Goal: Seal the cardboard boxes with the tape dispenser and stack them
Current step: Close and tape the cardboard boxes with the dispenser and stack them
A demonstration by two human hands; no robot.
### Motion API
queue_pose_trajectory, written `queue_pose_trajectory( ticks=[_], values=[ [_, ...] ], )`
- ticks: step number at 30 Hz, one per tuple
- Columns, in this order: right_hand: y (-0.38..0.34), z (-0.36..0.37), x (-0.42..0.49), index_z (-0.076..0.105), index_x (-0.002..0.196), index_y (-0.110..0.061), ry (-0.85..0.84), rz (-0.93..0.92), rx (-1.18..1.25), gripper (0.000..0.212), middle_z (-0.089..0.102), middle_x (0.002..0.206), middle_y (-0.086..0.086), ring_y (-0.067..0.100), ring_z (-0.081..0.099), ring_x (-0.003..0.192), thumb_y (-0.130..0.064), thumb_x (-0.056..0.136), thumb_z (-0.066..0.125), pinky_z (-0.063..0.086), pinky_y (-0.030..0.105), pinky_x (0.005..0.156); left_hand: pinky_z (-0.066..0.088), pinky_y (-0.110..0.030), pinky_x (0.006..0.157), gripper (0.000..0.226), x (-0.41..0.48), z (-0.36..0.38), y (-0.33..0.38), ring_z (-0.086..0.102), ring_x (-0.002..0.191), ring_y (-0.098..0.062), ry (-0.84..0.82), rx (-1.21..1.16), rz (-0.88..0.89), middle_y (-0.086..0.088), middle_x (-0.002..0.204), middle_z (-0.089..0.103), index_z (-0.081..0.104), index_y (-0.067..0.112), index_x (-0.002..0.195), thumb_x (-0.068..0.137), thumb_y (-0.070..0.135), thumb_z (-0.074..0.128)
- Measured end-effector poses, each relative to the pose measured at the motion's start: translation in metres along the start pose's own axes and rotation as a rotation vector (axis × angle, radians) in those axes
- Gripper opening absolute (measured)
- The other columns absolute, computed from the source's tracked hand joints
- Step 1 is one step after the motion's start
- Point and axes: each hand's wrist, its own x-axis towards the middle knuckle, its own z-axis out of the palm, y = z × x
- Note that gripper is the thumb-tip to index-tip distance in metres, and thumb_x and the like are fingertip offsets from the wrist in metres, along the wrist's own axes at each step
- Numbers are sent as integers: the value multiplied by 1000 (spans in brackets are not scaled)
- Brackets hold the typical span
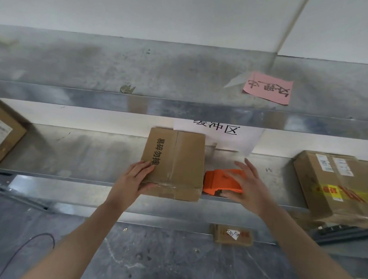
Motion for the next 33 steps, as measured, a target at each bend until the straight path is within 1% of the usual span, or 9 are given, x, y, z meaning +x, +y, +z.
queue_pose_trajectory(
  ticks=[2, 5, 9, 16, 20, 22, 26, 30, 33],
  values=[
    [-43, 9, 1, 47, 138, -38, 109, -53, 139, 70, 39, 149, -2, 25, 22, 145, -71, 77, 54, 29, 41, 113, 46, -39, 99, 67, -3, 4, -1, 41, 125, -21, -22, -11, 6, -7, 130, 57, 57, 7, 129, 92, 59, 35],
    [-95, 30, 15, 43, 143, -37, 25, -39, 299, 72, 29, 155, -8, 9, 11, 147, -56, 78, 68, 15, 29, 118, 37, -35, 108, 66, -2, 4, -6, 35, 130, -15, -48, -121, -26, 2, 136, 49, 53, 12, 134, 87, 58, 47],
    [-99, 62, 21, 62, 129, -28, 168, -16, 386, 55, 42, 148, -2, 9, 18, 143, -25, 76, 81, 22, 34, 118, 32, -23, 108, 67, 0, -1, -3, 28, 127, 0, -22, -241, -109, 15, 133, 42, 55, 18, 132, 77, 55, 59],
    [-98, 40, 15, 51, 133, -43, 59, 29, 473, 58, 27, 153, -18, 1, 17, 145, -30, 83, 76, 18, 22, 118, 27, -25, 113, 78, -4, -20, -24, 24, 137, 0, -215, -451, -123, 21, 150, 23, 32, 34, 145, 79, 50, 69],
    [-71, 16, 4, 44, 131, -53, 69, 123, 337, 69, 34, 140, -32, -5, 37, 131, 2, 92, 57, 38, 26, 110, 18, -23, 115, 94, -3, -38, -66, 10, 143, 3, -393, -280, 45, 26, 157, 4, 19, 41, 148, 76, 26, 79],
    [-71, 17, 10, 44, 130, -59, -38, 88, 224, 78, 38, 140, -28, -2, 42, 130, 1, 85, 66, 42, 30, 107, 14, -22, 117, 91, 6, -35, -74, 8, 145, 2, -439, -256, 121, 25, 157, 6, 23, 40, 147, 77, 21, 78],
    [-80, 24, 24, 62, 120, -50, -90, 98, 332, 61, 36, 139, -25, 4, 50, 127, -20, 72, 85, 43, 31, 108, 13, -13, 115, 72, 19, -30, -66, 16, 141, 6, -458, -546, 6, 28, 149, 25, 43, 42, 134, 79, 9, 75],
    [-81, 30, 22, 57, 107, -68, -51, 124, 463, 72, 43, 143, -18, 4, 51, 126, -14, 69, 86, 50, 34, 101, 17, -11, 113, 70, 15, -27, -67, 24, 136, 12, -445, -596, -38, 33, 146, 26, 47, 40, 132, 75, 14, 79],
    [-90, 31, 20, 63, 108, -54, 19, 171, 494, 68, 42, 135, -28, -3, 50, 122, -6, 66, 87, 45, 23, 103, 18, -10, 112, 66, 14, -25, -64, 26, 133, 16, -420, -604, -70, 43, 141, 27, 48, 43, 129, 76, 17, 79]
  ],
)
